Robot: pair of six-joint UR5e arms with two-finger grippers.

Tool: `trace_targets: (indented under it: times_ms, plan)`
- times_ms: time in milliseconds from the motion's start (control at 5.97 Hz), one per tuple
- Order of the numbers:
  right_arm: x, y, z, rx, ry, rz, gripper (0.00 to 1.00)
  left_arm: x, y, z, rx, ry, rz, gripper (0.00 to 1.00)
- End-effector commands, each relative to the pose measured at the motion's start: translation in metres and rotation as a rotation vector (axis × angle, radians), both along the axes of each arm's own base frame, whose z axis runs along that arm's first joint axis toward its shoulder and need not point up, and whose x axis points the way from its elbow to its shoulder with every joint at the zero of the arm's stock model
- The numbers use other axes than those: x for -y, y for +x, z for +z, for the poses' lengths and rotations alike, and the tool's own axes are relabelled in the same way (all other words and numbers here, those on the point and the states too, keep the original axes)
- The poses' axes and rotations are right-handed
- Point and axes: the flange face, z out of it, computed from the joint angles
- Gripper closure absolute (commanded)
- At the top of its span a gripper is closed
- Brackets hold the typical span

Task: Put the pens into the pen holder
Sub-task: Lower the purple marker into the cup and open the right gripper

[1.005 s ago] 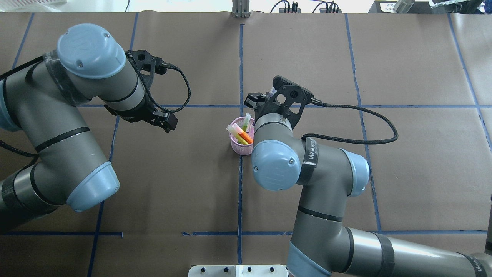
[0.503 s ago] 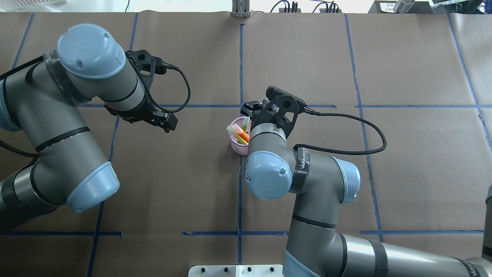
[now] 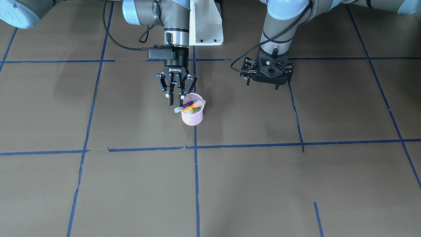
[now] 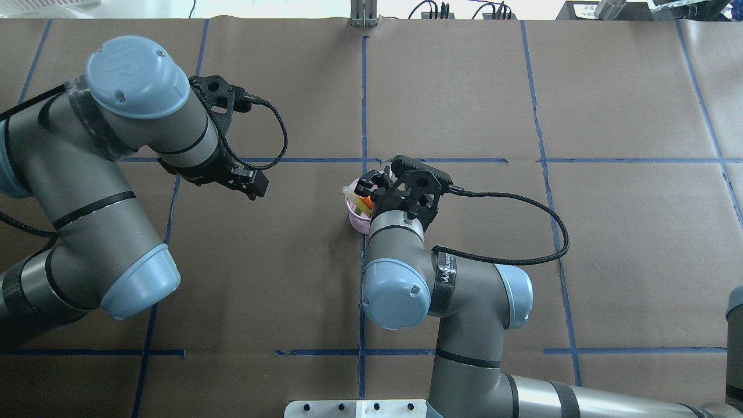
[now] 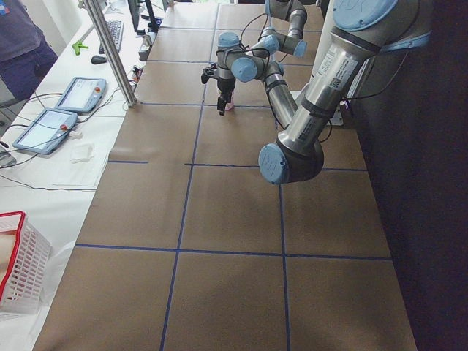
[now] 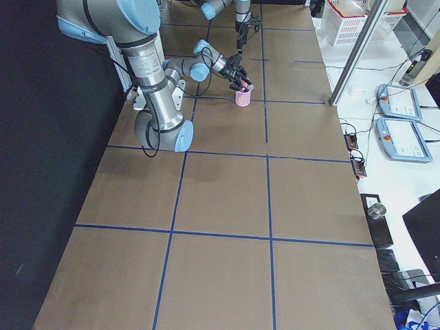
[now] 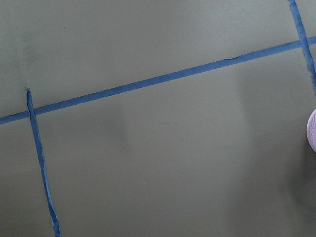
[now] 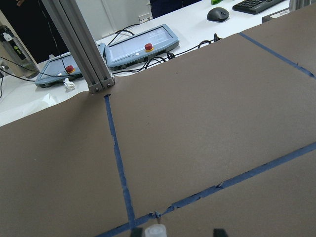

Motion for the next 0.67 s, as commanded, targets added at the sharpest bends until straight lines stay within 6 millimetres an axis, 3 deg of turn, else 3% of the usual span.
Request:
trace_targets:
  times_ms: [0, 168, 503]
  plan:
    - [0.01, 0.011, -0.009, 0.006, -0.023, -0.048, 0.0, 0.0, 0.0, 0.0, 0.0, 0.0, 0.0, 0.0]
    - [0.036, 0.034, -0.008, -0.007, -0.093, -0.184, 0.0, 0.0, 0.0, -0.001, -0.001, 0.001, 0.0, 0.0]
    - [0.11, 0.104, 0.01, -0.045, -0.278, -0.494, 0.0, 0.005, -0.007, 0.004, 0.009, 0.01, 0.003, 0.0]
